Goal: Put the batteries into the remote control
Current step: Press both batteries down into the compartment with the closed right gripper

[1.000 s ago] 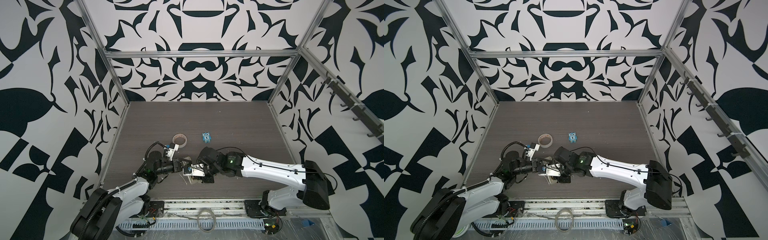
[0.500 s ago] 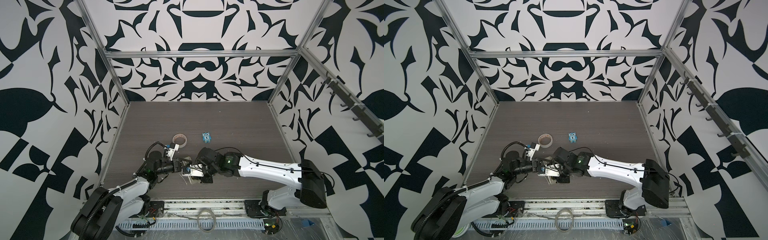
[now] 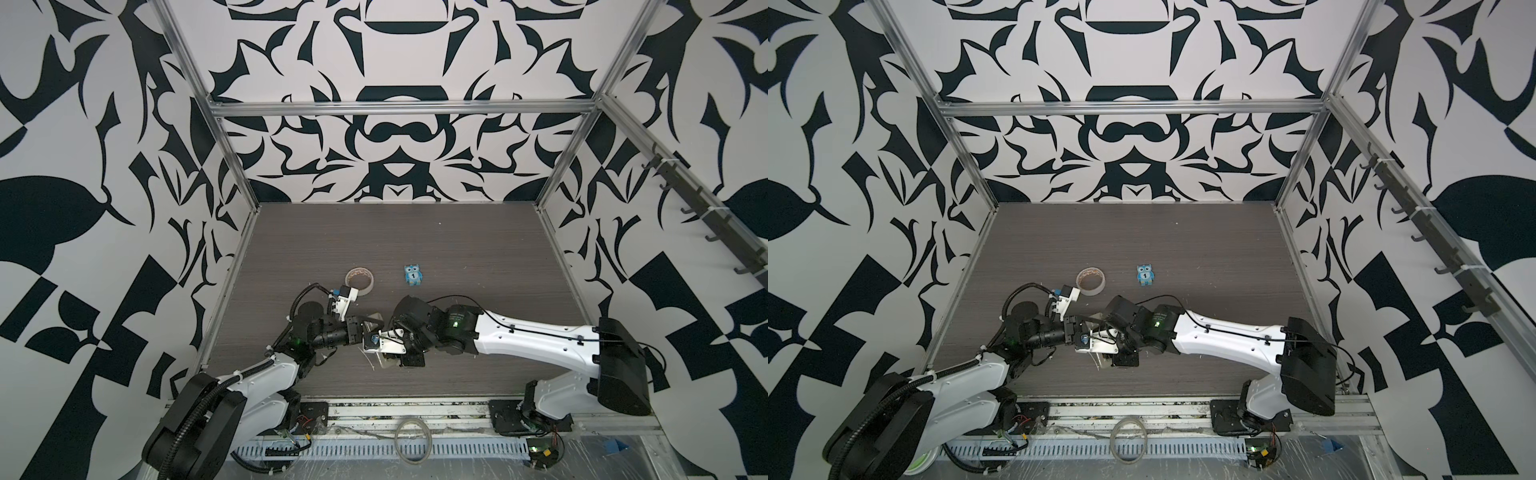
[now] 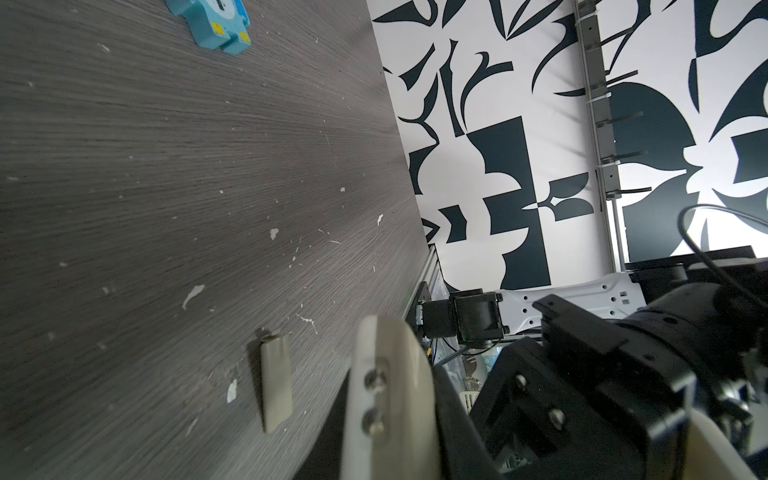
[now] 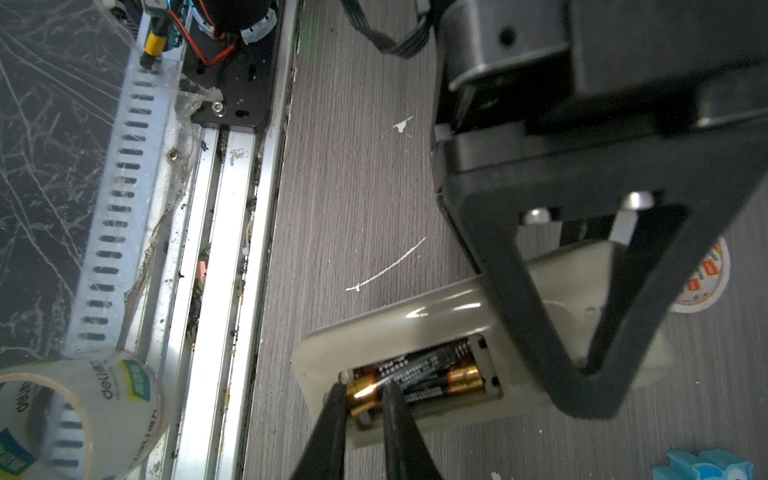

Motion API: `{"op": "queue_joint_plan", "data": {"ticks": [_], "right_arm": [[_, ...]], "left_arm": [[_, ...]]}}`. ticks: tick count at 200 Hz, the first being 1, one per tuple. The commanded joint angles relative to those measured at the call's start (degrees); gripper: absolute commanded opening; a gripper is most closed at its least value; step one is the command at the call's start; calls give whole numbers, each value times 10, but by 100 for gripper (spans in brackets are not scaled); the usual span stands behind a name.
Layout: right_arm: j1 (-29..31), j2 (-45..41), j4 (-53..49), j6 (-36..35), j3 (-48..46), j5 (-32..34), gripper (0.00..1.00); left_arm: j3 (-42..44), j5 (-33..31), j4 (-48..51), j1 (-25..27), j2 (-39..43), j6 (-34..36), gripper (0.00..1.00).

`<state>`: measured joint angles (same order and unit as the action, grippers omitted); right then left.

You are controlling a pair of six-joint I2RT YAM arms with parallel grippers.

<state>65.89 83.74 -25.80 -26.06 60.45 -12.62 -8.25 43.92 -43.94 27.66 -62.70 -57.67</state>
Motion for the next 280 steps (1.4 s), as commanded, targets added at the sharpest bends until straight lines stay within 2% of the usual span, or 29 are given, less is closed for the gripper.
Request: {"op": "queue_joint_plan", "data": {"ticks": [1, 240, 280], "right_arm": [[3, 6, 11, -3, 3, 20, 19], [3, 43, 26, -9, 12, 84, 13], [3, 50, 27, -9, 16, 93, 9]], "left_arm": [[-11, 15, -39, 1, 1, -12, 0], [-7, 33, -90, 15, -14, -32, 0], [-7, 33, -90, 15, -12, -33, 0]]}}
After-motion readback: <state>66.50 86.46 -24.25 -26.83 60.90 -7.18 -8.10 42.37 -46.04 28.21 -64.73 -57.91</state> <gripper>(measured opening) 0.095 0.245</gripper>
